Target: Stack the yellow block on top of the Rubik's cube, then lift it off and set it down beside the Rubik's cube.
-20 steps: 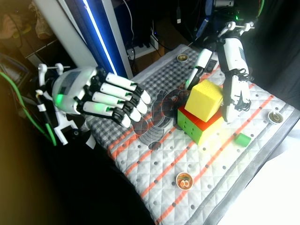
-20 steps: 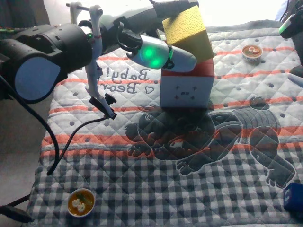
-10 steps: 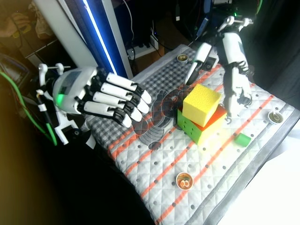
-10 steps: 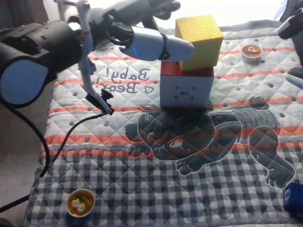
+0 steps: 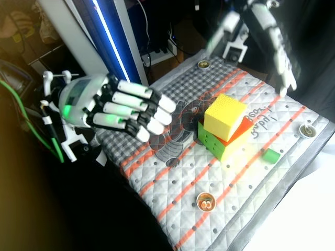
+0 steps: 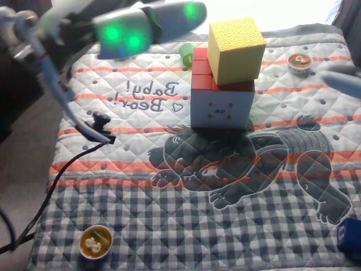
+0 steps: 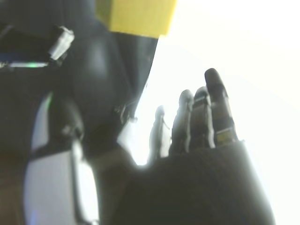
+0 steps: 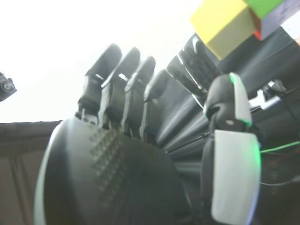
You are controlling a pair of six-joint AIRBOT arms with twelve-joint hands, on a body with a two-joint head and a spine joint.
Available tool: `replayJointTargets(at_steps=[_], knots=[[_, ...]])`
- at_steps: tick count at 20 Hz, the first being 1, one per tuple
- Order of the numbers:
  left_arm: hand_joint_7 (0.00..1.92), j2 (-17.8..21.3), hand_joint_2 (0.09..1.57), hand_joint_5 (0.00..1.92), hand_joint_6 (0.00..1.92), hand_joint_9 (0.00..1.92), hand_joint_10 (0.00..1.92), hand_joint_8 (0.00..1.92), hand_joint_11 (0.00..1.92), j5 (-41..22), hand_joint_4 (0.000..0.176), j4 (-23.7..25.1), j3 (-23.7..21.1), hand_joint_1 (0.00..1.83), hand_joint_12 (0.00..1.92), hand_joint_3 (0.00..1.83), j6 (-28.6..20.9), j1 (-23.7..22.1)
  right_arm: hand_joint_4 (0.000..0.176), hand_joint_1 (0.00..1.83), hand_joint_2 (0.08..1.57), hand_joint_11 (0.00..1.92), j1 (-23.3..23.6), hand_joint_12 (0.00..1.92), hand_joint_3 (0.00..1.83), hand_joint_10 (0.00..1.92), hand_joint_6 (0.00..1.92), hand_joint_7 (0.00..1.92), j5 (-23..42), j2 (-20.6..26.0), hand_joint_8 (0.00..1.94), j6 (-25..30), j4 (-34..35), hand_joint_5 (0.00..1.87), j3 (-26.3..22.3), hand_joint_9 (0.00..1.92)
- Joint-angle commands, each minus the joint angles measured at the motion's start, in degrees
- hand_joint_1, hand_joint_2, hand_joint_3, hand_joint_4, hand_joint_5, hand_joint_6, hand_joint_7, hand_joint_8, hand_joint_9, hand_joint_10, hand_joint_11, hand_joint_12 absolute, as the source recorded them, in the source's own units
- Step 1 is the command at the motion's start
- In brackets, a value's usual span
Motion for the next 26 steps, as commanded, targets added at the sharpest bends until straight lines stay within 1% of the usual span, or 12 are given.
replayJointTargets(at_steps=[1,4,8,9,12,14,17,18,20,21,22,26], knots=[[0.14,1.23,1.1,0.0,0.0,0.05,0.39,0.0,0.0,12.3,0.176,0.01,-1.11,0.18,1.45,0.0,-0.35,0.68,0.0,0.35,0.93,0.0,2.26,0.93,0.0,0.21,0.03,0.19,3.29,-0.99,0.0,1.19,-1.52,0.16,1.23,0.09],[0.16,4.44,1.12,0.01,0.01,0.02,0.5,0.01,0.0,17.23,0.176,-1.19,-4.49,0.22,1.55,0.0,0.96,4.29,0.0,0.21,0.89,0.0,8.87,0.92,0.0,0.19,0.0,0.11,-4.14,-4.81,0.0,3.98,-3.3,0.08,6.02,0.04],[0.16,6.81,1.15,0.06,0.01,0.02,0.44,0.01,0.0,20.6,0.153,-3.81,-8.15,0.26,1.29,0.0,6.91,6.83,0.0,0.19,0.89,0.0,13.47,1.0,0.0,0.21,0.01,0.14,-9.46,-7.17,0.02,3.98,-4.46,0.1,8.25,0.11],[0.16,7.18,1.17,0.07,0.01,0.04,0.45,0.01,0.0,21.3,0.135,-4.39,-8.53,0.29,1.39,0.01,6.91,7.6,0.0,0.2,0.85,0.0,14.74,1.06,0.0,0.22,0.01,0.16,-11.08,-7.95,0.02,3.98,-5.04,0.11,8.84,0.13],[0.2,7.38,1.21,0.1,0.01,0.01,0.67,0.01,0.0,22.15,0.135,-5.38,-8.82,0.28,1.6,0.0,6.91,8.47,0.0,0.18,0.82,0.0,17.29,1.22,0.0,0.25,0.02,0.25,-14.95,-10.0,0.03,3.98,-6.89,0.16,10.31,0.19],[0.24,7.38,1.24,0.11,0.01,0.0,0.85,0.02,0.0,22.71,0.116,-5.56,-9.01,0.31,1.71,0.01,6.91,8.78,0.0,0.39,0.82,0.0,18.77,1.04,0.0,0.19,0.0,0.2,-17.49,-11.36,0.0,3.98,-7.69,0.11,11.37,0.14],[0.27,7.37,1.23,0.15,0.02,0.0,0.94,0.04,0.0,23.8,0.139,-6.15,-9.24,0.37,1.73,0.0,6.91,9.37,0.0,0.41,0.82,0.0,20.97,0.66,0.0,0.08,0.0,0.05,-21.33,-13.19,0.01,3.98,-9.41,0.01,12.91,0.04],[0.3,7.38,1.22,0.17,0.03,0.0,0.99,0.05,0.0,23.99,0.148,-6.16,-9.32,0.39,1.76,0.0,6.91,9.53,0.0,0.38,0.81,0.0,21.31,0.84,0.0,0.09,0.0,0.1,-22.35,-13.61,0.02,3.98,-9.73,0.03,13.31,0.1],[0.32,7.36,1.23,0.16,0.02,0.0,1.05,0.07,0.0,24.37,0.133,-6.16,-9.49,0.39,1.78,0.0,6.91,9.64,0.0,0.34,0.78,0.0,21.86,1.21,0.0,0.13,0.02,0.21,-24.17,-14.41,0.04,3.98,-9.92,0.11,14.21,0.21],[0.31,7.37,1.25,0.15,0.01,0.0,1.03,0.07,0.0,24.72,0.113,-6.15,-9.61,0.37,1.77,0.01,6.91,9.73,0.0,0.33,0.77,0.0,22.15,1.06,0.0,0.11,0.02,0.22,-25.29,-14.96,0.03,3.98,-9.92,0.14,14.91,0.2],[0.29,7.37,1.29,0.14,0.01,0.0,0.98,0.07,0.0,24.98,0.066,-6.14,-9.67,0.48,1.66,0.01,6.91,9.8,0.0,0.39,0.8,0.0,22.36,1.28,0.0,0.13,0.04,0.28,-26.47,-15.47,0.03,3.98,-9.92,0.24,15.53,0.27],[0.26,7.38,1.32,0.17,0.02,0.0,0.85,0.07,0.0,25.37,0.03,-5.87,-9.91,0.64,1.46,0.01,6.91,9.98,0.0,0.4,0.92,0.0,22.78,1.57,0.02,0.27,0.01,0.4,-29.2,-16.63,0.02,3.98,-9.92,0.31,17.05,0.35]])
